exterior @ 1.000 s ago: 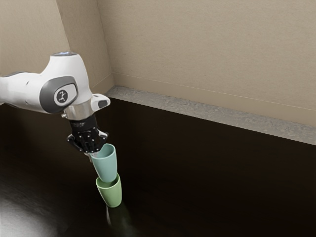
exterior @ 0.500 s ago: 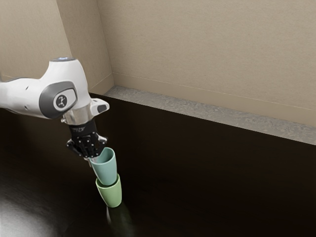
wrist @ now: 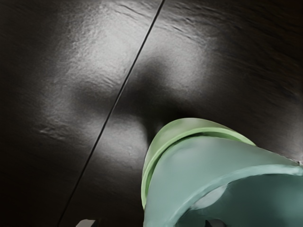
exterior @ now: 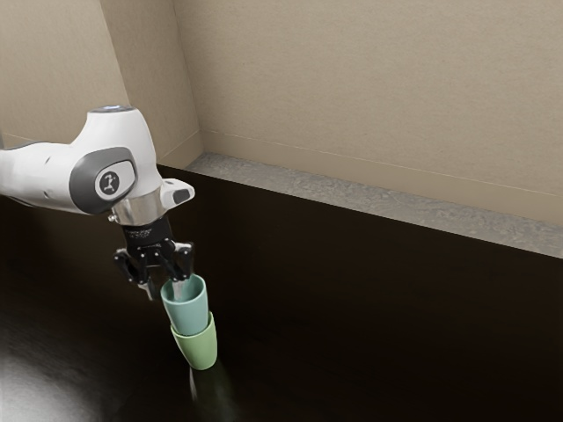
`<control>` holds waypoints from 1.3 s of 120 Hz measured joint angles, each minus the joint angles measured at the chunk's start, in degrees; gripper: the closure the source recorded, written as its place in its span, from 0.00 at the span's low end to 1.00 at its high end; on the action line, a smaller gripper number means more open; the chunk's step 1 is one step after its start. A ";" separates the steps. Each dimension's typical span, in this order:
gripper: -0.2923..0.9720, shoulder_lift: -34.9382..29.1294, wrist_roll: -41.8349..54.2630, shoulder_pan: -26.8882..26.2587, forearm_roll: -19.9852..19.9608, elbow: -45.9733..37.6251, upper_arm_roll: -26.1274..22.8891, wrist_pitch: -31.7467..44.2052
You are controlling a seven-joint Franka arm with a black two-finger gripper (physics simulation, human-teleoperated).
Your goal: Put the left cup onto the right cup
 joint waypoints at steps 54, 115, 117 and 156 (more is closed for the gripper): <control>0.26 -0.77 0.36 0.01 0.30 0.09 -0.06 -0.37; 0.23 0.29 6.95 -0.66 5.39 9.01 -0.98 -2.90; 0.23 0.44 7.26 -0.67 5.43 9.50 -0.98 -3.15; 0.23 5.26 12.99 -1.26 7.76 21.90 -0.63 -8.90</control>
